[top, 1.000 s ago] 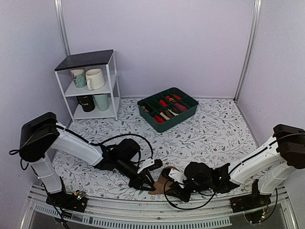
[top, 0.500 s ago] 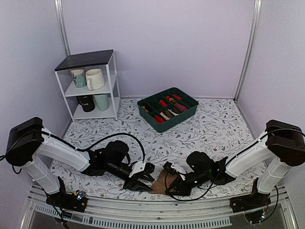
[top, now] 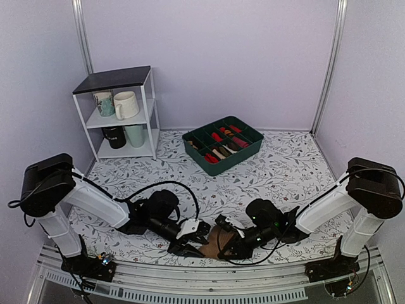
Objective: Roll the socks
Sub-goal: Roll the sock at the center of the board.
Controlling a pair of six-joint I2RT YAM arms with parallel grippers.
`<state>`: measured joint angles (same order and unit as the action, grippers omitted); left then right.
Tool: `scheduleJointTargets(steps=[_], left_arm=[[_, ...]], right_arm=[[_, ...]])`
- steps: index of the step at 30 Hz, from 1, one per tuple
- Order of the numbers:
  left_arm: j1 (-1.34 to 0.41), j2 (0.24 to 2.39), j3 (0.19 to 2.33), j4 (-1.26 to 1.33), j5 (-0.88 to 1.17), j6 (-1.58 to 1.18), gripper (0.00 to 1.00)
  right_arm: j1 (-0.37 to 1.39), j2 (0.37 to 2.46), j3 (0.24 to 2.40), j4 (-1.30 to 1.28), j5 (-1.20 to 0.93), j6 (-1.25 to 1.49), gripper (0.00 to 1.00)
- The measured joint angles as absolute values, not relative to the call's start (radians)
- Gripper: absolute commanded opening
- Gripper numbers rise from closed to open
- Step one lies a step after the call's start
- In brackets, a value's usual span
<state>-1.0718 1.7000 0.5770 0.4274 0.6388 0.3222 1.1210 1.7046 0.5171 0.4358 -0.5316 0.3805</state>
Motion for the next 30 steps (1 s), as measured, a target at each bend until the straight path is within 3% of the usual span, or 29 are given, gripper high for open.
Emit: scheduleJointTargets(steps=[9, 22, 24, 27, 30], left_arm=[[-1.078, 1.758, 0.635, 0.386, 0.619, 0.323, 0.40], [-1.102, 1.794, 0.656, 0.386, 0.585, 0.295, 0.46], [-1.102, 1.802, 0.661, 0.391, 0.585, 0.290, 0.40], [-1.102, 1.814, 0.671, 0.392, 0.584, 0.281, 0.20], [-1.102, 1.826, 0.686, 0.383, 0.593, 0.274, 0.06]], right_arm=[[1.107, 1.711, 0.518, 0.437, -0.562, 0.382, 0.15], [1.065, 1.740, 0.537, 0.416, -0.664, 0.377, 0.15], [1.064, 1.742, 0.541, 0.410, -0.669, 0.376, 0.15], [1.063, 1.742, 0.544, 0.400, -0.676, 0.373, 0.15], [1.060, 1.742, 0.544, 0.390, -0.695, 0.369, 0.15]])
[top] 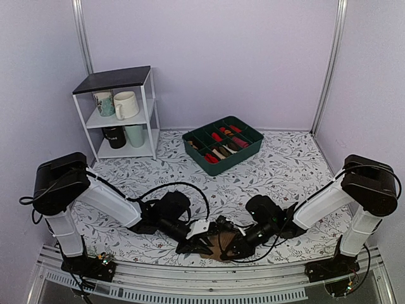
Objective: Roll the socks
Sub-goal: Roll the sock at the center of the board.
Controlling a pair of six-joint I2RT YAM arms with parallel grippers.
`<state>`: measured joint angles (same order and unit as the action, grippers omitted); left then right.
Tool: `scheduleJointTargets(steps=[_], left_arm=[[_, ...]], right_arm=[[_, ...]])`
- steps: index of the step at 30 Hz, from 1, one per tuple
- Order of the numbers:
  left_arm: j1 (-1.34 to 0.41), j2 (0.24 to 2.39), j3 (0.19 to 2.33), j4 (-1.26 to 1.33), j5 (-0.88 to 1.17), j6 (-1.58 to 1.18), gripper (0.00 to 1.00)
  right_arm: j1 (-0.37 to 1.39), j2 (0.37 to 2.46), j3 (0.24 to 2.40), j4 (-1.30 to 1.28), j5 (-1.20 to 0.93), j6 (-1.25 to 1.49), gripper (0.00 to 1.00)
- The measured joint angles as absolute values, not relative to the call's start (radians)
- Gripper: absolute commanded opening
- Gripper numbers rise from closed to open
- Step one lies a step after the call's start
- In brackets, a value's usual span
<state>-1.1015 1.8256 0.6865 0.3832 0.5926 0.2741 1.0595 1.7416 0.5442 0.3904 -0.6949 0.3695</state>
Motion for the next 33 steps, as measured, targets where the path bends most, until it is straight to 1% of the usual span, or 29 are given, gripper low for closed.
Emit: scheduleJointTargets(steps=[1, 6, 8, 11, 13, 17, 23, 25, 28, 30, 33], left_arm=[[-1.102, 1.828, 0.691, 0.379, 0.598, 0.270, 0.00], [-1.101, 1.838, 0.715, 0.349, 0.621, 0.258, 0.00], [-1.101, 1.842, 0.736, 0.313, 0.628, 0.250, 0.00], [-1.101, 1.845, 0.765, 0.258, 0.633, 0.224, 0.00], [-1.101, 1.850, 0.783, 0.230, 0.636, 0.198, 0.00], [-1.093, 1.882, 0.841, 0.165, 0.669, 0.132, 0.00], [-1.063, 1.940, 0.913, 0.079, 0.763, 0.057, 0.00], [-1.051, 1.958, 0.932, 0.057, 0.797, 0.040, 0.00], [-1.040, 1.977, 0.956, 0.028, 0.831, 0.023, 0.00], [-1.036, 1.988, 0.972, 0.006, 0.846, 0.014, 0.00], [-1.032, 1.998, 0.992, -0.025, 0.860, 0.009, 0.00]], right_arm=[[1.059, 1.742, 0.544, 0.388, -0.701, 0.369, 0.16], [1.055, 1.742, 0.545, 0.379, -0.723, 0.365, 0.17], [1.054, 1.739, 0.547, 0.370, -0.725, 0.365, 0.23], [1.056, 1.713, 0.548, 0.338, -0.704, 0.367, 0.37], [1.064, 1.670, 0.545, 0.302, -0.649, 0.374, 0.41], [1.076, 1.511, 0.487, 0.230, -0.448, 0.362, 0.46], [1.084, 1.203, 0.364, 0.264, -0.200, 0.274, 0.50], [1.118, 1.170, 0.335, 0.286, -0.150, 0.250, 0.51], [1.226, 1.163, 0.299, 0.310, -0.054, 0.205, 0.53], [1.309, 1.170, 0.293, 0.318, 0.014, 0.176, 0.54], [1.386, 1.208, 0.307, 0.329, 0.085, 0.151, 0.54]])
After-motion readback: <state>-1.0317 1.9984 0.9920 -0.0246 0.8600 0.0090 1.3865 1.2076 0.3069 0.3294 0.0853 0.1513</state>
